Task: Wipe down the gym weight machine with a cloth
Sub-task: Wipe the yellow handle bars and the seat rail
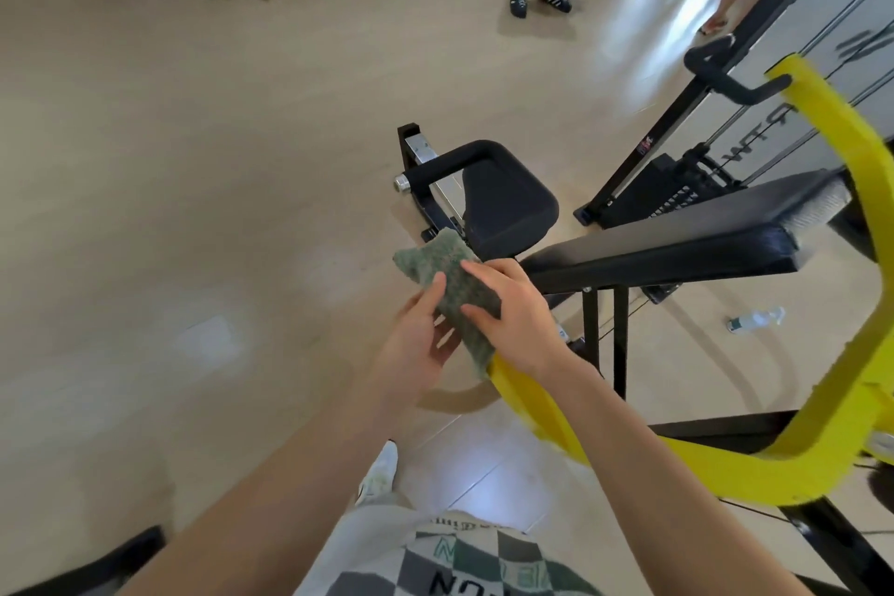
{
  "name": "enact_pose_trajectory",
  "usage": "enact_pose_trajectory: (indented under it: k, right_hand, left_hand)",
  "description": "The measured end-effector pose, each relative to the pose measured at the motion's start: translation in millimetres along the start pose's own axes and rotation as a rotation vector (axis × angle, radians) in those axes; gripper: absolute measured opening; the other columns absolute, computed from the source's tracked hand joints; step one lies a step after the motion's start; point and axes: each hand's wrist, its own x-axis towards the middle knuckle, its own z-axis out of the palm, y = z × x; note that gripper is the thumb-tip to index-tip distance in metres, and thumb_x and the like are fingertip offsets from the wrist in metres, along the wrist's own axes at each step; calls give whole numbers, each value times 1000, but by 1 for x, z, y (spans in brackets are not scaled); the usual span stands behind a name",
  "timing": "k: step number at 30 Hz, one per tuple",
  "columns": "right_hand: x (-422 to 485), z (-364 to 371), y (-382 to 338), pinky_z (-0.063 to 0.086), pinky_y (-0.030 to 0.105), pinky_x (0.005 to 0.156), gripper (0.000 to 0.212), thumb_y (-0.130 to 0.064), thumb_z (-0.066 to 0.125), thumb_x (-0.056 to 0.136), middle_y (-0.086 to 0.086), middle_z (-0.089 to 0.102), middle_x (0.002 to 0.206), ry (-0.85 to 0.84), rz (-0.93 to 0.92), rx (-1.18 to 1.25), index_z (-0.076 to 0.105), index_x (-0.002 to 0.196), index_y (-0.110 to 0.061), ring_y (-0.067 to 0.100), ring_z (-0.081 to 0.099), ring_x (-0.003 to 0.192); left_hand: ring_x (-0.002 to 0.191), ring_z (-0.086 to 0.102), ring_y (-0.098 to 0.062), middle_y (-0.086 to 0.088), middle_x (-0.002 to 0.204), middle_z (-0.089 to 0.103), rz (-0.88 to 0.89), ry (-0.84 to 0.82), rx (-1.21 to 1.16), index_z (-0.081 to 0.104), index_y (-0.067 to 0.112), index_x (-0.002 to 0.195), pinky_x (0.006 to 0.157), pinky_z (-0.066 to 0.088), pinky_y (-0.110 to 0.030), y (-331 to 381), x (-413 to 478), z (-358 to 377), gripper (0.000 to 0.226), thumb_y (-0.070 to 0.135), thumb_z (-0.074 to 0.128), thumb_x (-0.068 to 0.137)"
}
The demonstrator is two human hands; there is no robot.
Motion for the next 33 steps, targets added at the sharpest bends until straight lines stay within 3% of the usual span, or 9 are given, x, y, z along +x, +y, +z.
enact_pose_trajectory:
  k: [4, 9, 12, 15, 21, 25, 30, 33]
  right_hand:
    - [-16, -9, 17, 48, 32, 101, 59, -25, 74, 91, -8, 57, 121, -38, 31, 16, 52, 145, -28, 13, 57, 113]
    - [-56, -19, 42, 49, 31, 101, 62, -31, 72, 92, -8, 60, 129, -90, 81, 19, 47, 149, -30, 11, 58, 116]
    - [-82, -23, 55, 51, 38, 104, 63, -33, 71, 92, -8, 61, 130, -117, 106, 44, 46, 149, -31, 11, 59, 117]
    - [-103, -28, 64, 48, 36, 105, 64, -35, 71, 92, -6, 62, 132, -112, 113, -12, 45, 150, -30, 14, 58, 118]
    - [-146, -32, 80, 53, 37, 86, 63, -32, 71, 92, -3, 61, 112, -77, 79, -94, 46, 150, -26, 19, 59, 103]
    - [-171, -33, 99, 52, 40, 83, 59, -36, 77, 86, 0, 65, 108, 13, 11, -245, 58, 141, -22, 23, 60, 98]
    - [-199, -44, 128, 47, 43, 102, 57, -43, 83, 77, -4, 68, 116, 161, -23, -336, 67, 128, -23, 22, 64, 105]
    - [-212, -53, 148, 38, 45, 113, 57, -43, 86, 73, -5, 67, 118, 225, 7, -345, 70, 124, -24, 20, 63, 110]
  left_hand:
    - [93, 75, -17, -1, 103, 78, -27, 21, 46, 64, 17, 126, 75, 59, -31, -22, -14, 4, 40, 39, 70, 94]
    - [99, 73, -22, -5, 107, 78, -82, 18, 99, 61, 11, 129, 86, 58, -36, -57, -25, 6, 45, 33, 74, 91]
    - [99, 73, -22, -7, 109, 77, -83, -14, 114, 61, 9, 130, 83, 60, -37, -72, -33, 6, 45, 28, 74, 91]
    - [101, 72, -24, -10, 116, 75, -100, -61, 150, 61, 8, 132, 87, 60, -39, -81, -43, 5, 44, 27, 71, 93]
    - [103, 73, -23, -6, 119, 74, -111, -80, 283, 62, 12, 130, 92, 57, -39, -109, -58, 1, 38, 28, 67, 96]
    - [111, 70, -28, -5, 118, 74, -118, -63, 389, 61, 15, 129, 93, 55, -38, -131, -66, -1, 35, 29, 65, 98]
    - [105, 68, -19, -3, 114, 72, -9, -114, 734, 60, 16, 122, 85, 52, -32, -148, -78, 1, 26, 23, 65, 98]
    - [83, 67, -17, -2, 95, 73, 85, -115, 969, 70, 19, 104, 74, 53, -34, -151, -82, 2, 13, 23, 73, 92]
